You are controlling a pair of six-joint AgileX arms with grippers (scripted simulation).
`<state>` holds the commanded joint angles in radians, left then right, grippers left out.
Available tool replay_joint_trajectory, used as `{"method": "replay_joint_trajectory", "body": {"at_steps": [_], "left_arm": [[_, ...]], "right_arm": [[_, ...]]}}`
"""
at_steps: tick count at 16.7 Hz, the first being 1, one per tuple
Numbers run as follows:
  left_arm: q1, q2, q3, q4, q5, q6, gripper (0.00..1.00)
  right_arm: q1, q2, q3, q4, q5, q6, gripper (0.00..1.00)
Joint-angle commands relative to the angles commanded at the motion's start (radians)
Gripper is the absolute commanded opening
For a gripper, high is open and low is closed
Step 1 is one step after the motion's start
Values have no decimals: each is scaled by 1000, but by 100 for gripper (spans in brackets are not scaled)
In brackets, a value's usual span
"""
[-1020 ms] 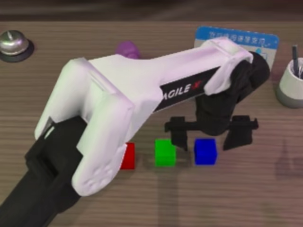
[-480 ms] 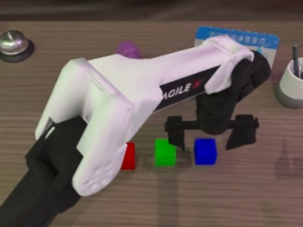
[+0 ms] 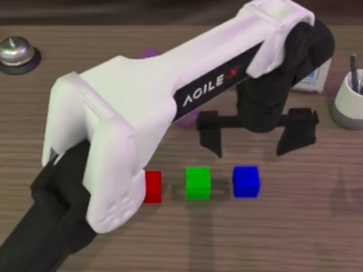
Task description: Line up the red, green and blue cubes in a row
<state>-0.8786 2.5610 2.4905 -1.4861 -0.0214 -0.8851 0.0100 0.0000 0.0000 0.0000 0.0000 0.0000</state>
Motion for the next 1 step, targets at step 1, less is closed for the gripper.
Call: {"method": "replay_joint_trajectory", "body": {"at_steps": [1], "left_arm": [[1,-1,3,-3,0,0,100]], "right_arm": [[0,0,0,0,0,0,100]]}}
